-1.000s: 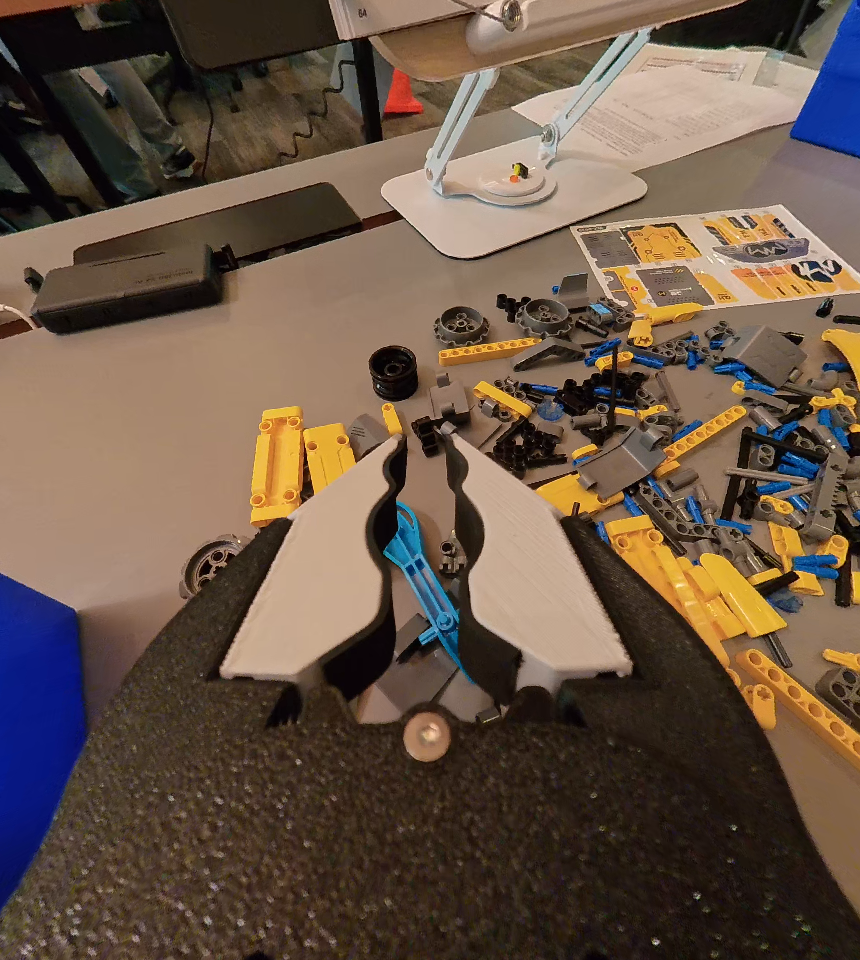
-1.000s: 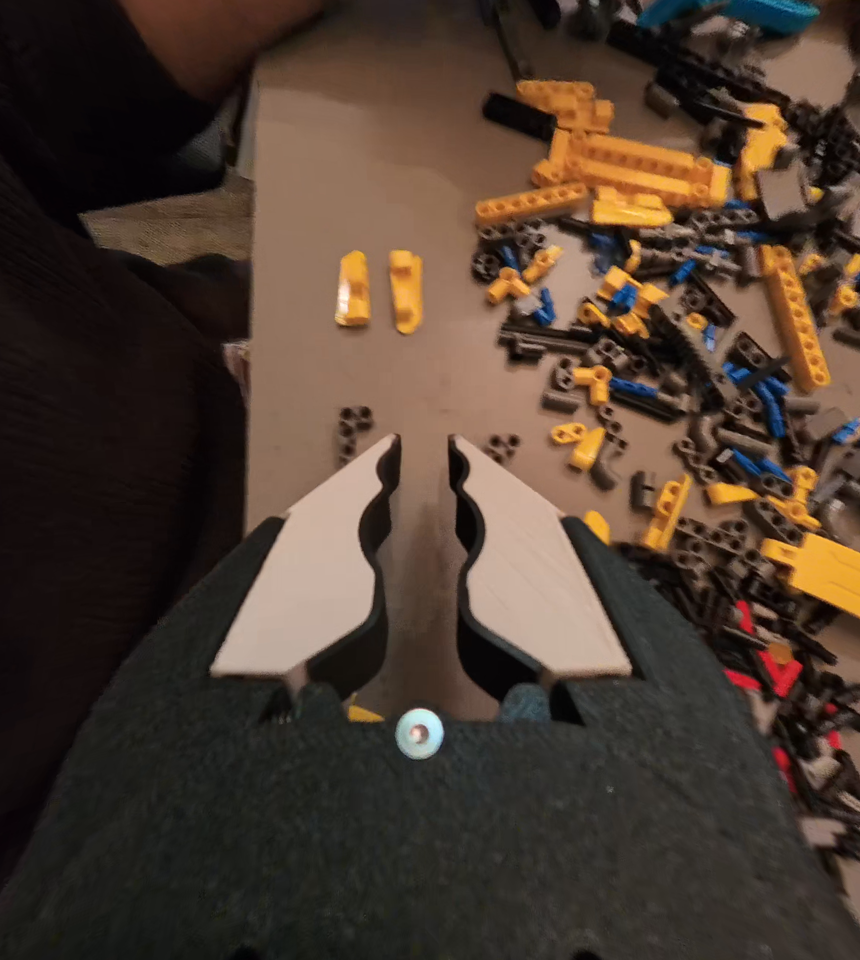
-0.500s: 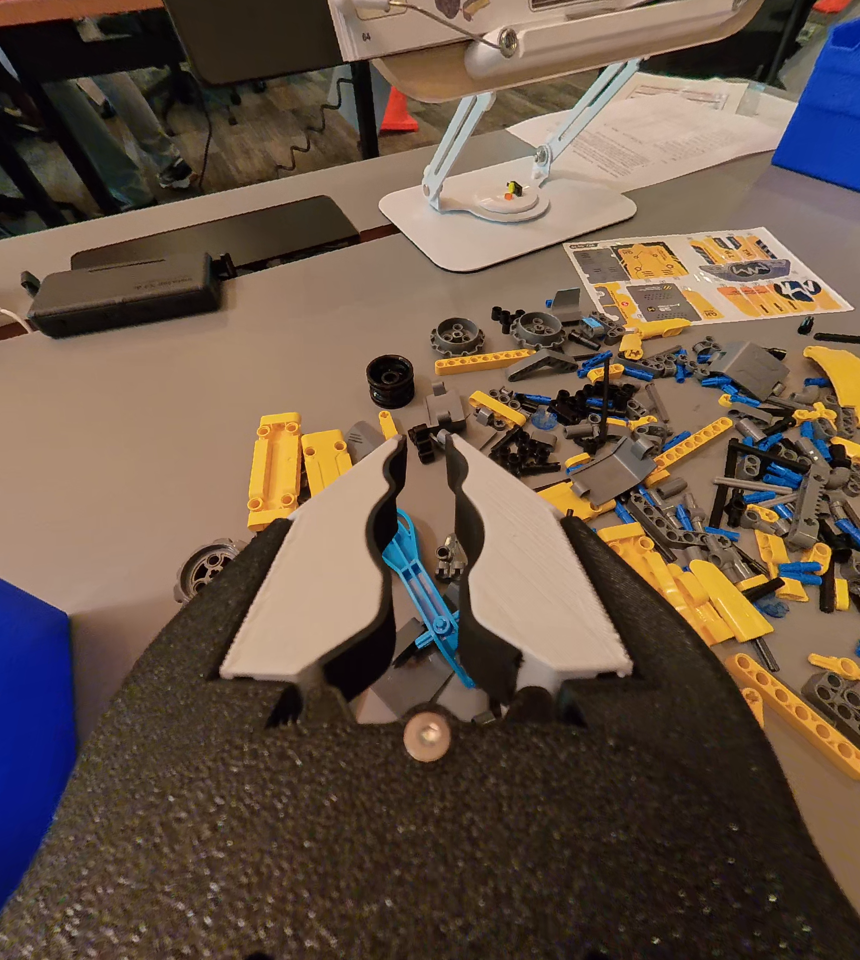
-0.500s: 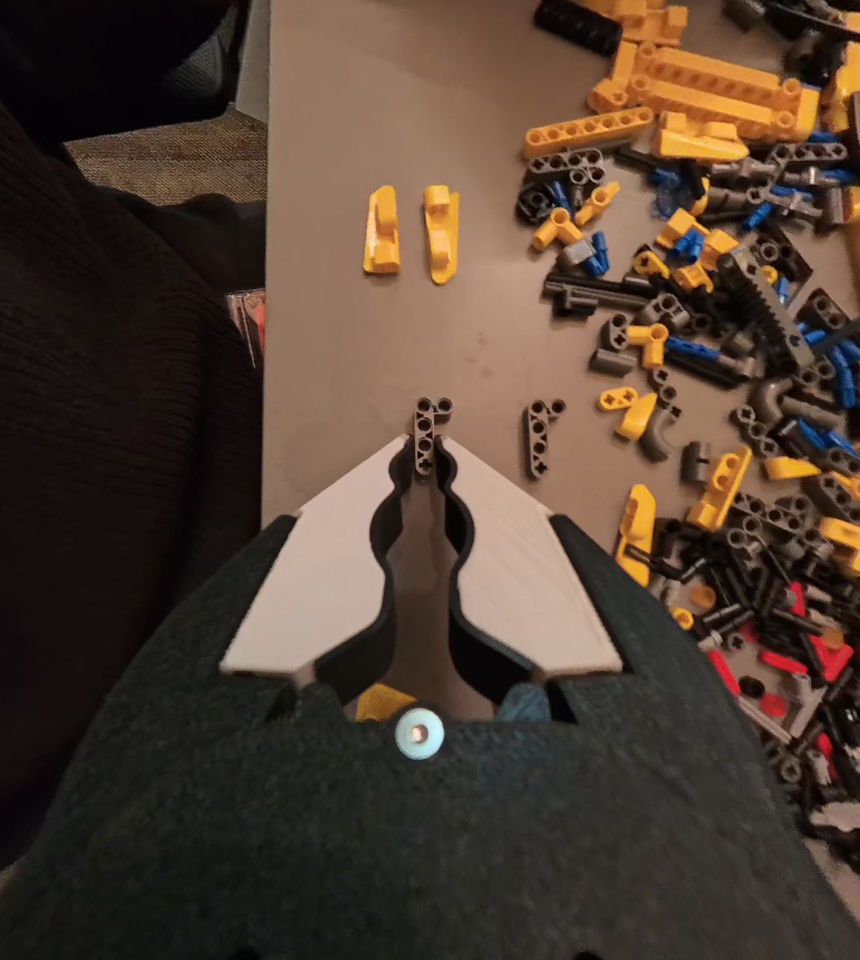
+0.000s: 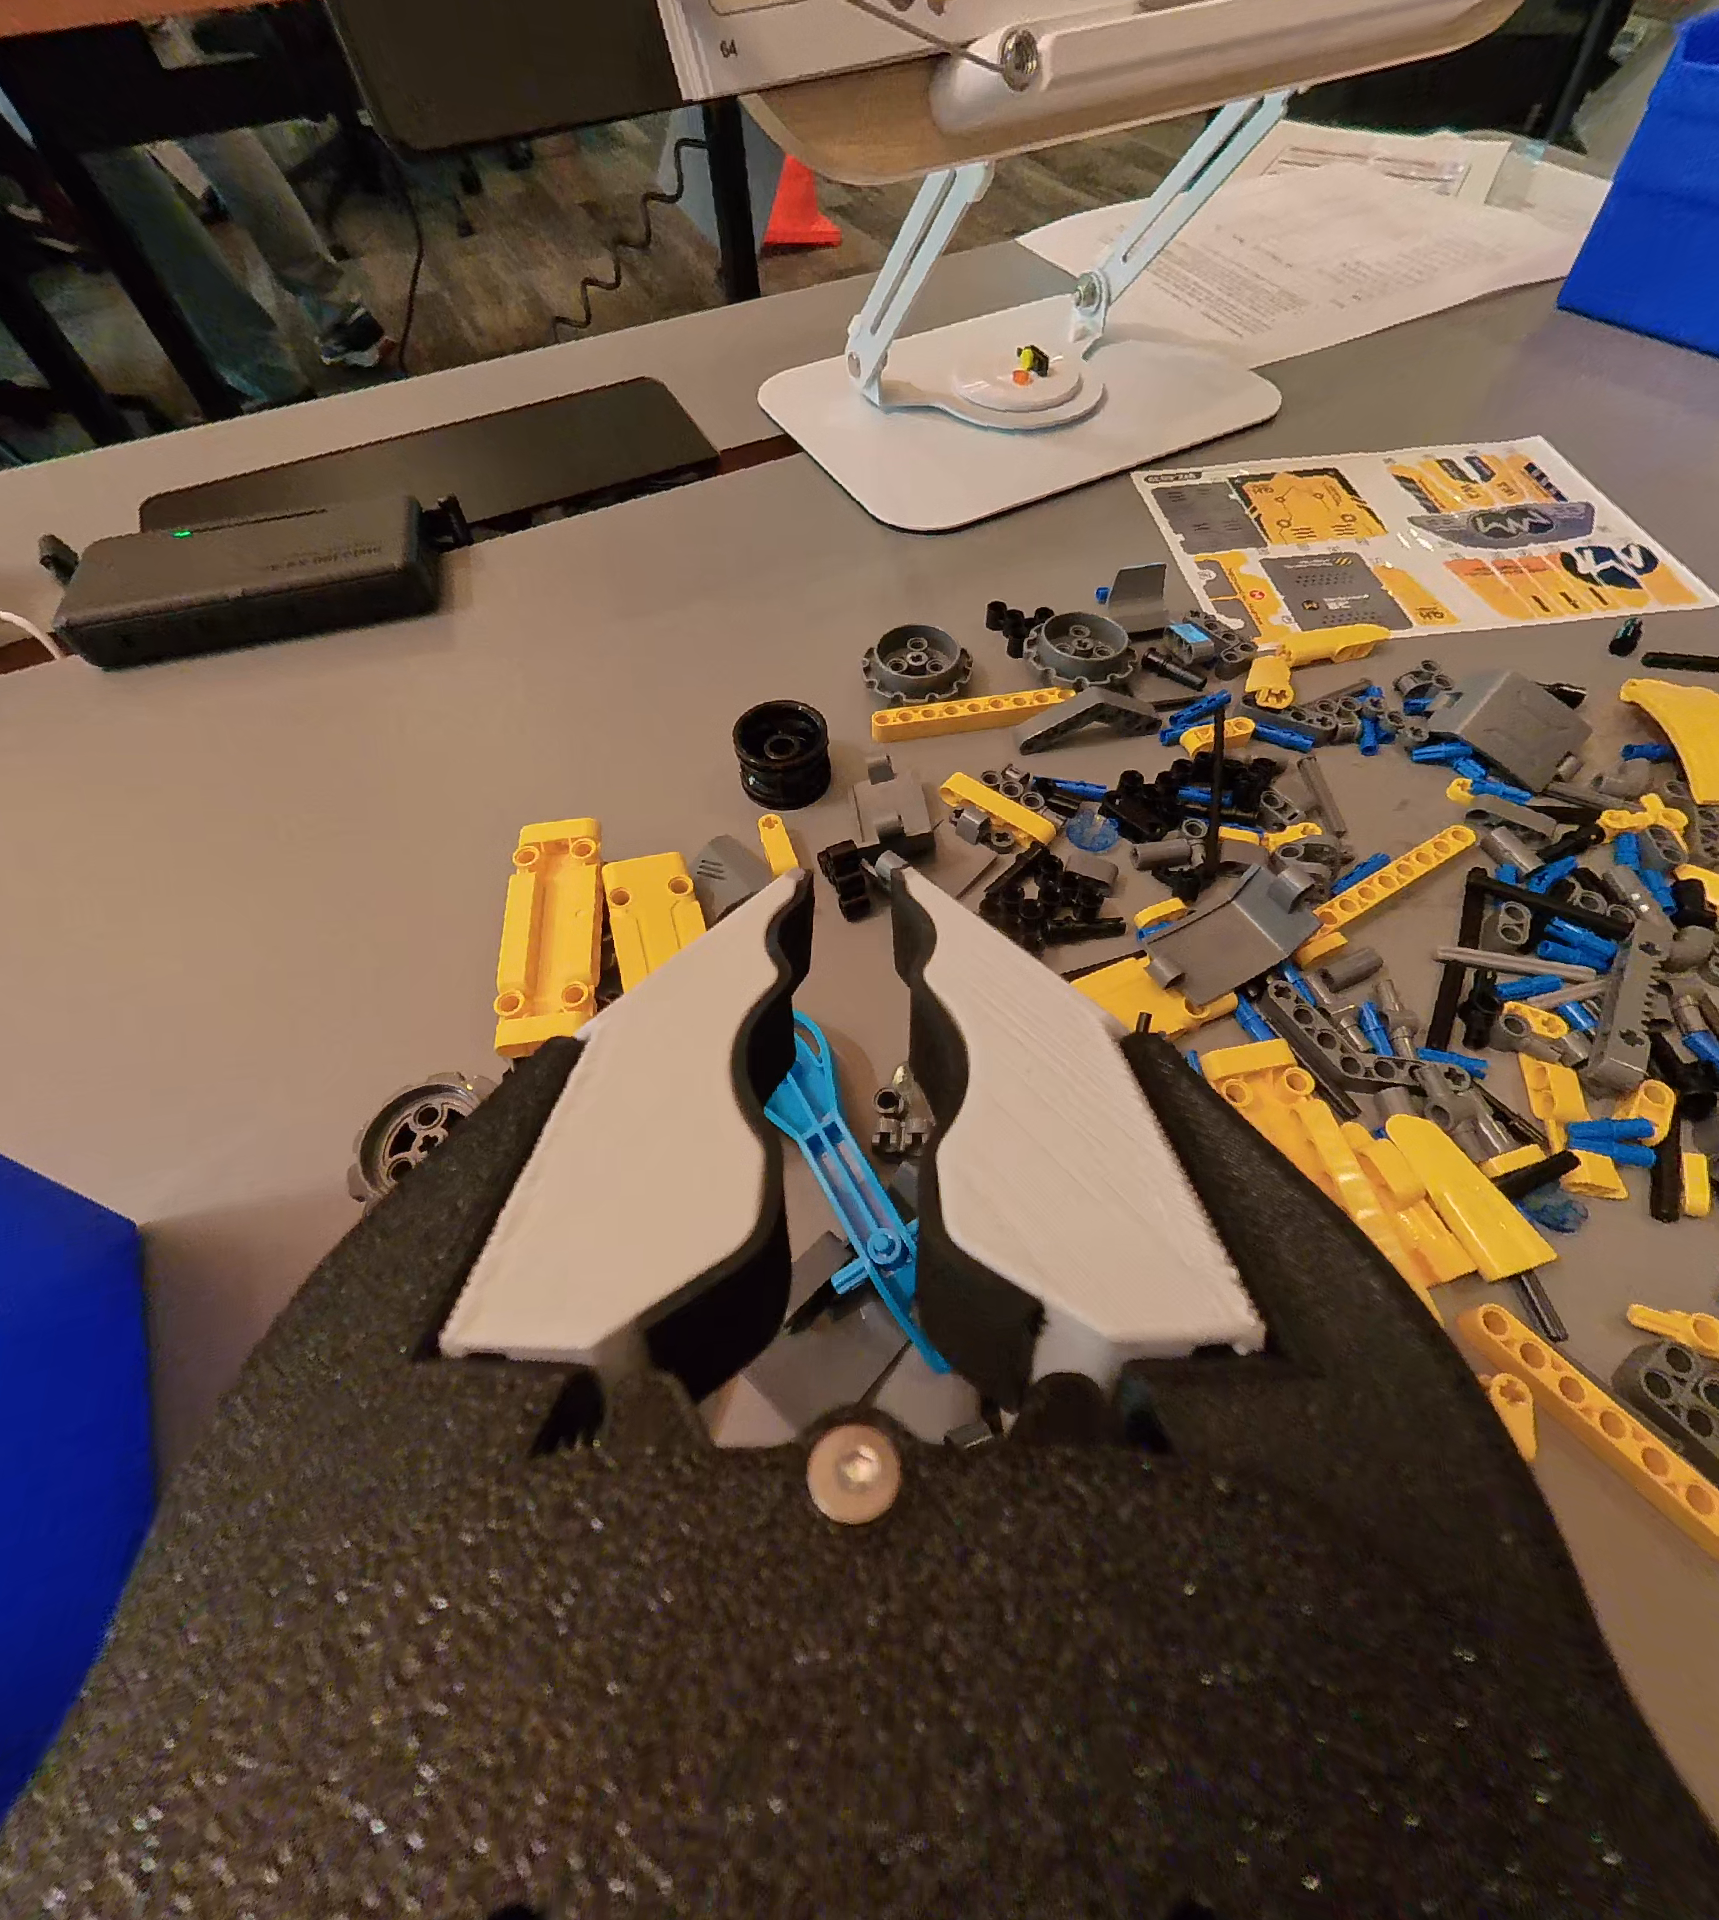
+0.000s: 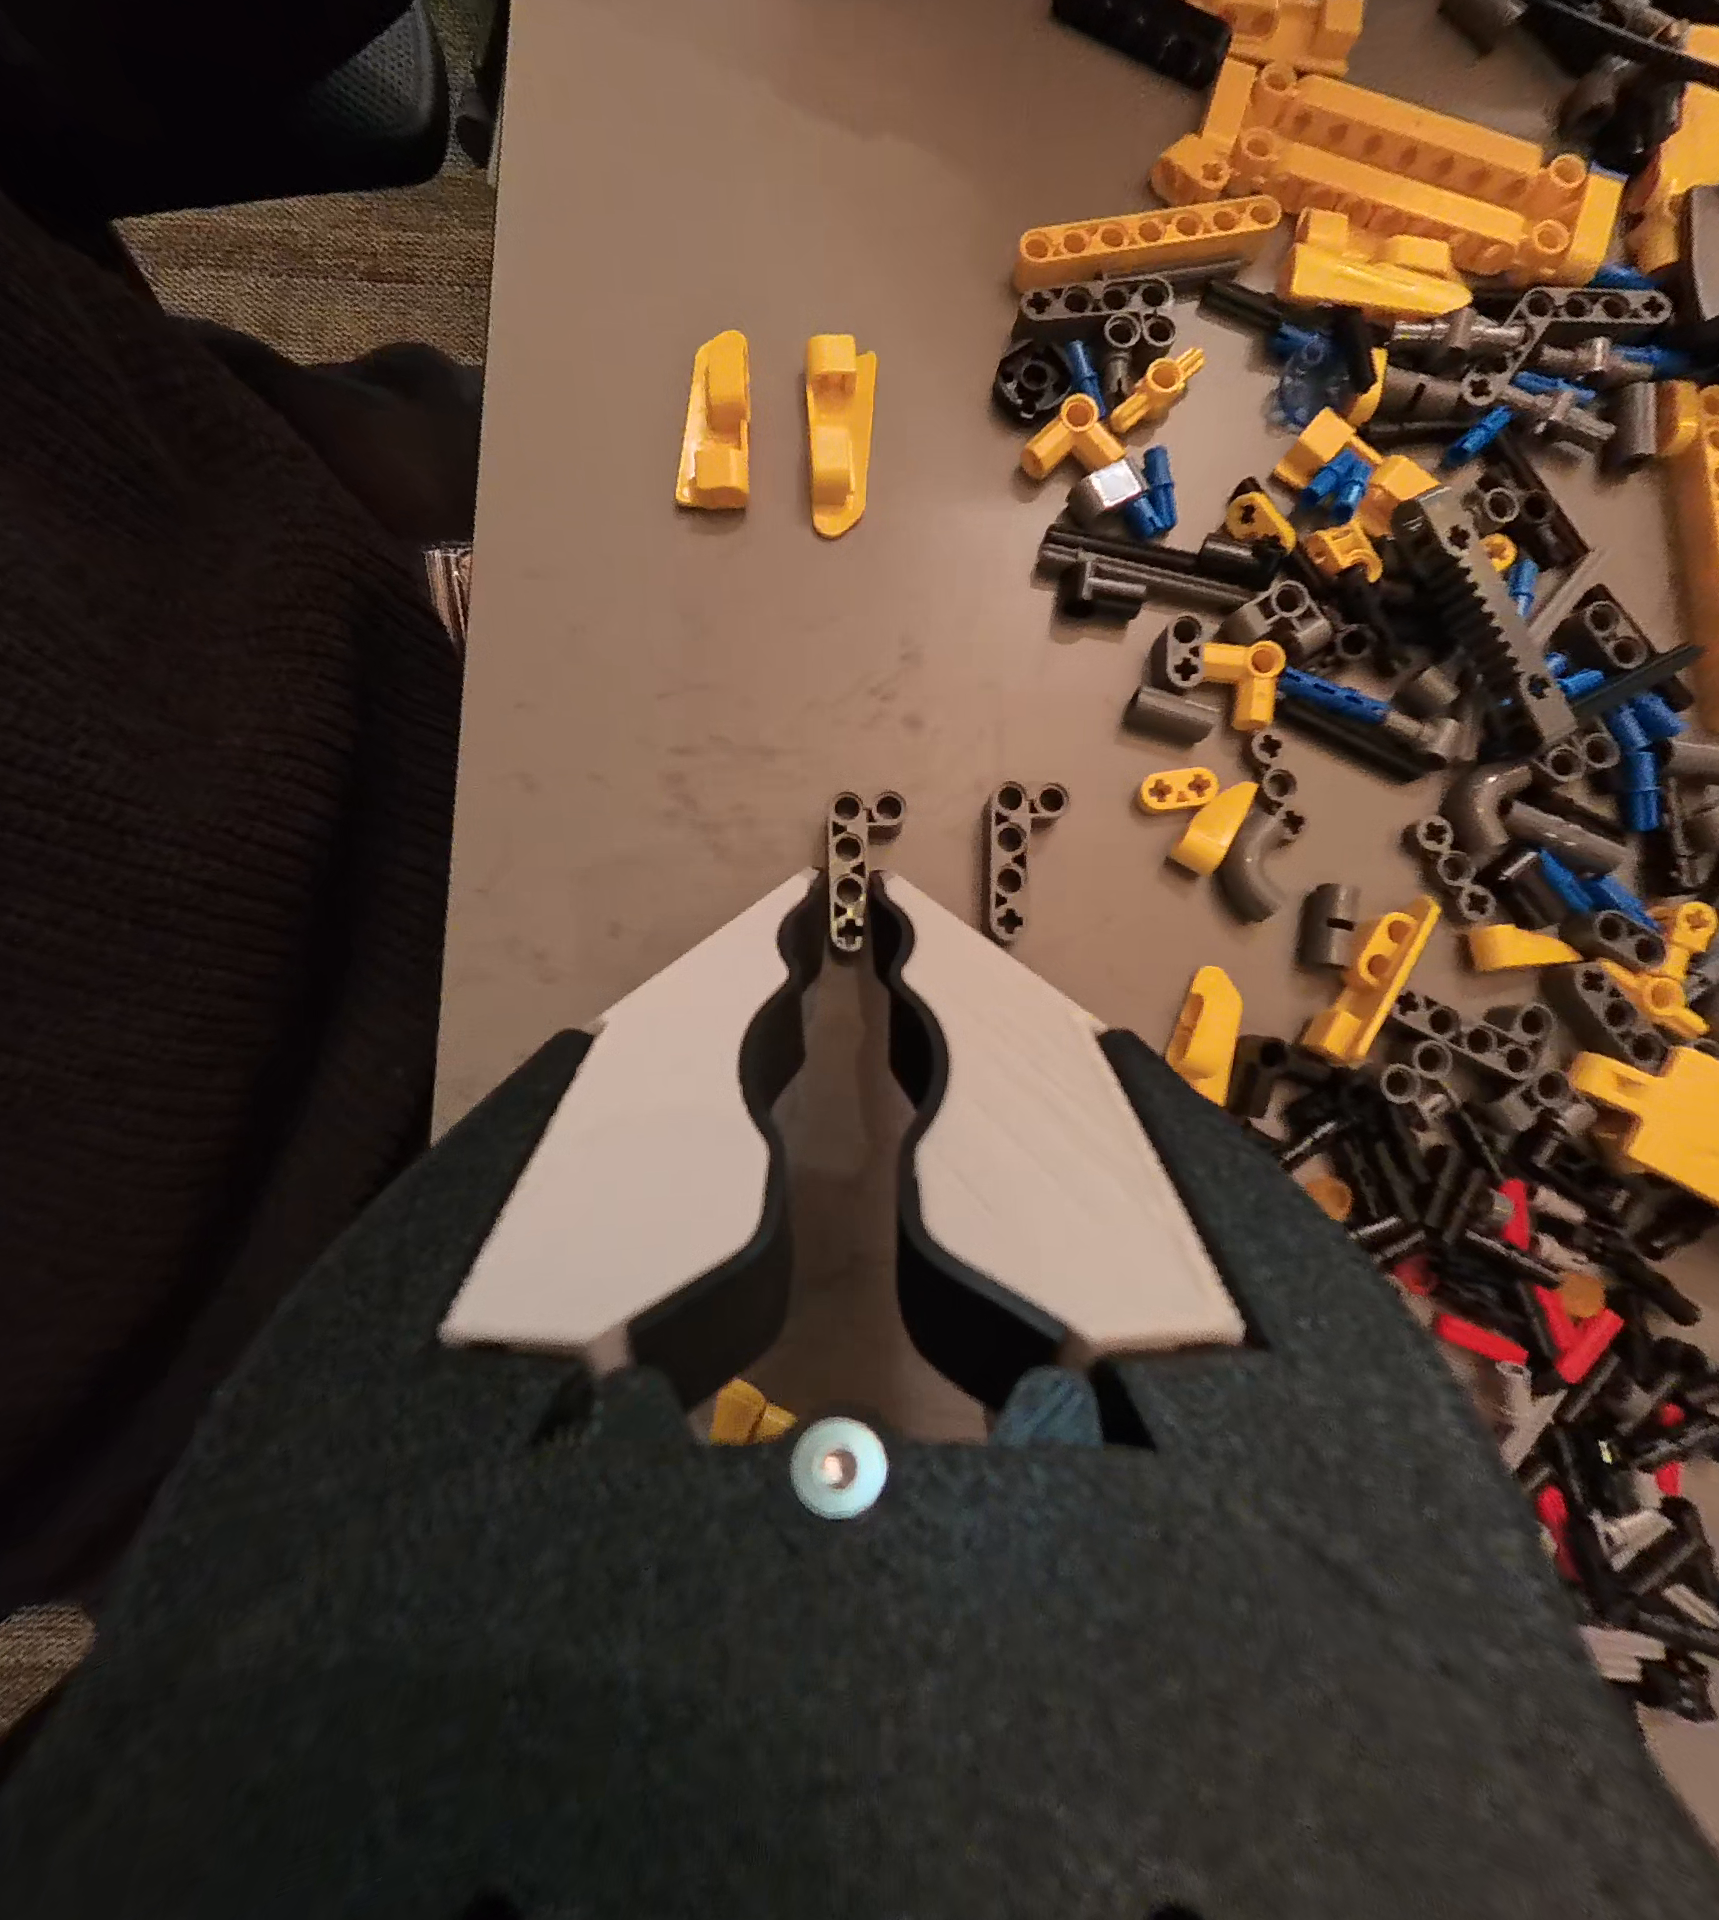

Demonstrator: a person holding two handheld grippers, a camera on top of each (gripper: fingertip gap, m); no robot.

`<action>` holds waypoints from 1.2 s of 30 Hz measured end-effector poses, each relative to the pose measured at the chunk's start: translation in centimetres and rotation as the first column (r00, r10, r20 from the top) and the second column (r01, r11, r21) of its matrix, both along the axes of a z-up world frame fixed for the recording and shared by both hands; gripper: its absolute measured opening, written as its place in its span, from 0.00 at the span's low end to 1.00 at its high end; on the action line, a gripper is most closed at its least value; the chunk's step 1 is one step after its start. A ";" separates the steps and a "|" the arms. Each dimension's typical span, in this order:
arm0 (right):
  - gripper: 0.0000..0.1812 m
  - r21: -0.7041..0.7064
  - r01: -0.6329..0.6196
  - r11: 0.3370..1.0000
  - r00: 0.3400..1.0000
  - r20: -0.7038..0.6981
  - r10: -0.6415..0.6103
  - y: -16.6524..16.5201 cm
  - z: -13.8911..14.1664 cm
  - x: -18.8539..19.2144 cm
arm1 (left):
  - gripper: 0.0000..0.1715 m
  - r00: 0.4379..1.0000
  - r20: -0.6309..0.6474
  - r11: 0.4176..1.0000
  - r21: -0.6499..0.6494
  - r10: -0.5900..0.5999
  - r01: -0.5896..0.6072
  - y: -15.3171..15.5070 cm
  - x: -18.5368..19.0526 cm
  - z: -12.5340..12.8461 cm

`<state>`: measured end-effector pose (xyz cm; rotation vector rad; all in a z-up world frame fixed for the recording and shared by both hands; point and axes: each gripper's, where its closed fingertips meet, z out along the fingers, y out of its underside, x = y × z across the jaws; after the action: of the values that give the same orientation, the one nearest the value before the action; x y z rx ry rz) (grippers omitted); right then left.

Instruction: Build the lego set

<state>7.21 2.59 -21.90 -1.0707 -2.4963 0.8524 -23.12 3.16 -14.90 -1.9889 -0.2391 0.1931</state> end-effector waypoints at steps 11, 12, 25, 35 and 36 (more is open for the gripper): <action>0.05 -0.001 0.006 1.000 1.000 -0.003 -0.006 0.0 -0.3 0.2 | 0.08 1.000 -0.004 1.000 -0.005 -0.001 0.001 0.1 0.0 -0.1; 0.05 -0.005 0.006 1.000 1.000 -0.003 -0.006 0.0 -0.3 0.2 | 0.08 1.000 -0.003 1.000 -0.004 -0.001 0.001 0.1 0.0 -0.1; 0.05 -0.007 -0.011 1.000 1.000 -0.016 0.011 -0.8 -0.4 -0.1 | 0.08 1.000 -0.004 1.000 -0.009 0.001 -0.001 0.0 0.0 -0.2; 0.05 -0.005 0.017 1.000 0.999 -0.027 -0.017 -0.6 -0.3 -0.5 | 0.08 1.000 -0.005 1.000 -0.013 0.003 -0.003 0.0 -0.1 -0.3; 0.05 -0.004 0.017 1.000 0.999 -0.029 -0.018 -0.6 -0.3 -0.5 | 0.08 1.000 -0.005 1.000 -0.013 0.003 -0.003 0.0 -0.1 -0.3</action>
<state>6.70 2.03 -22.19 -1.0724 -2.4590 0.8622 -23.18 3.16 -15.17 -2.0009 -0.2381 0.2021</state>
